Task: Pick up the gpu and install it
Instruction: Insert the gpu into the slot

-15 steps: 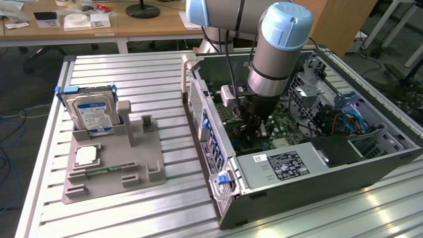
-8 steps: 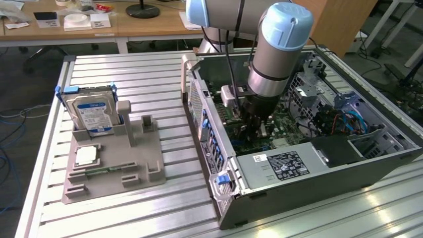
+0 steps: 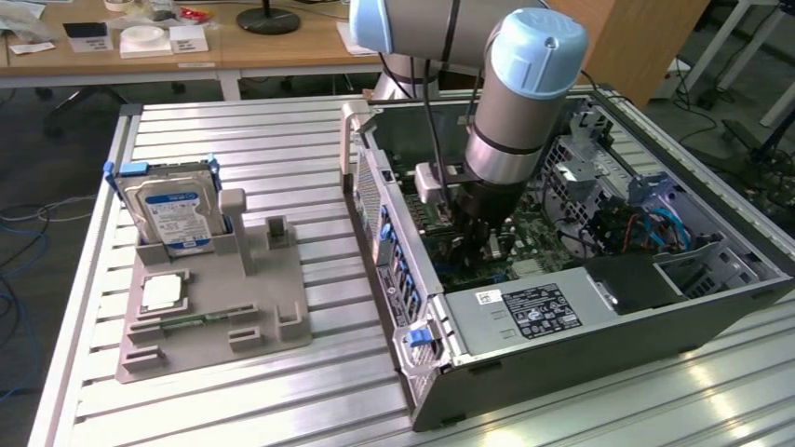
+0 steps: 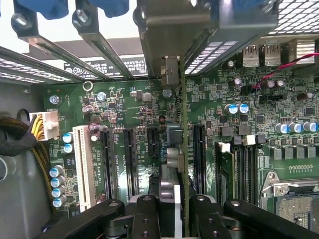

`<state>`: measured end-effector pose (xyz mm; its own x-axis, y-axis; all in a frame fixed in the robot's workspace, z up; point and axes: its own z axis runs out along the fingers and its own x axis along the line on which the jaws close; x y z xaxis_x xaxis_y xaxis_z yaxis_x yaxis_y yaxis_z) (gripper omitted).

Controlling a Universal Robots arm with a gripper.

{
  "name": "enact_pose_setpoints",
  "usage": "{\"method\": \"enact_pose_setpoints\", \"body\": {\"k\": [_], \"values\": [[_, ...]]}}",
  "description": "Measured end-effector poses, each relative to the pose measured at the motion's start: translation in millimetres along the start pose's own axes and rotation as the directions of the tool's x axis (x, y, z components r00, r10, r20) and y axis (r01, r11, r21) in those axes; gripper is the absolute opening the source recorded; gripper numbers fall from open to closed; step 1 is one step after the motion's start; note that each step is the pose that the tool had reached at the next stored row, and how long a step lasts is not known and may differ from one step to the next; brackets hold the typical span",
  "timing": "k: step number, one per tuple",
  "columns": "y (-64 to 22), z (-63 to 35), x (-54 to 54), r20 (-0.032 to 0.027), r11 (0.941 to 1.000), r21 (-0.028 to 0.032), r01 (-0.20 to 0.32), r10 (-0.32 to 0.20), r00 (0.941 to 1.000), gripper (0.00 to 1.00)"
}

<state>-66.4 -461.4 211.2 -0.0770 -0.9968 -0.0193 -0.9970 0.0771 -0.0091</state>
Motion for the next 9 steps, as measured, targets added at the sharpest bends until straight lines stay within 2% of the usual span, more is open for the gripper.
{"method": "enact_pose_setpoints", "body": {"k": [9], "values": [[0.0, 1.9, 0.0, 0.0001, 1.0000, 0.0001, 0.000, 0.000, 1.0000, 0.28]]}}
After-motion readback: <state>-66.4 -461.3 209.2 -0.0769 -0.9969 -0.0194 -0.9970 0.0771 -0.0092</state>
